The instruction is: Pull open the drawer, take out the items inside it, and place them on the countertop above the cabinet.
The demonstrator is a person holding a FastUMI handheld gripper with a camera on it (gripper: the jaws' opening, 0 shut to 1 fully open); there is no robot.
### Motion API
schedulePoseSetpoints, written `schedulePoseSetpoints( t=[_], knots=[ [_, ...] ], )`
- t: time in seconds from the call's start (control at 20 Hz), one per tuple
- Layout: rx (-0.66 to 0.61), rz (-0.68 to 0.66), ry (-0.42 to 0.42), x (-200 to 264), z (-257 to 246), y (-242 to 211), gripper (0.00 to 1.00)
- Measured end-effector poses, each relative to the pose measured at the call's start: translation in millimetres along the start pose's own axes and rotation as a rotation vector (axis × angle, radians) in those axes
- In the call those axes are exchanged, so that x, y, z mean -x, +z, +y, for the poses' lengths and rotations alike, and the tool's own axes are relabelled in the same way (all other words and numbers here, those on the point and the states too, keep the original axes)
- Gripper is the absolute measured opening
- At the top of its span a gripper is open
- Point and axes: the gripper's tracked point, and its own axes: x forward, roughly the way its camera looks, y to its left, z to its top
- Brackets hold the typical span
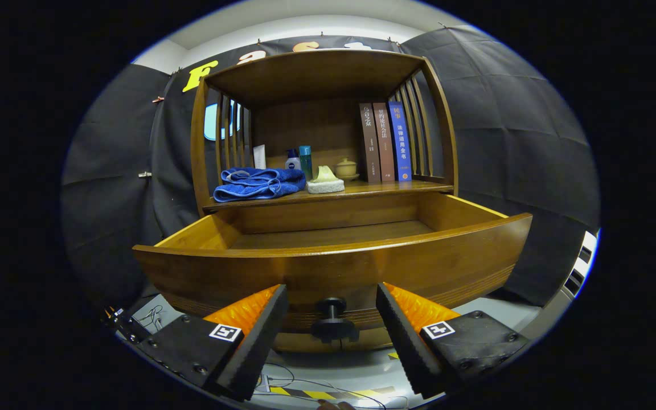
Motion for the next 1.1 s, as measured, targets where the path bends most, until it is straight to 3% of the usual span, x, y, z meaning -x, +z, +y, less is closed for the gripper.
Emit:
schedulePoseSetpoints(
  t=[0.35,1.1],
  knots=[
    [0.006,-0.021,0.005,-15.6,1.4,10.6,0.99],
    [0.005,-0.035,0.003,-138.2,6.4,42.8,0.99]
  ],
)
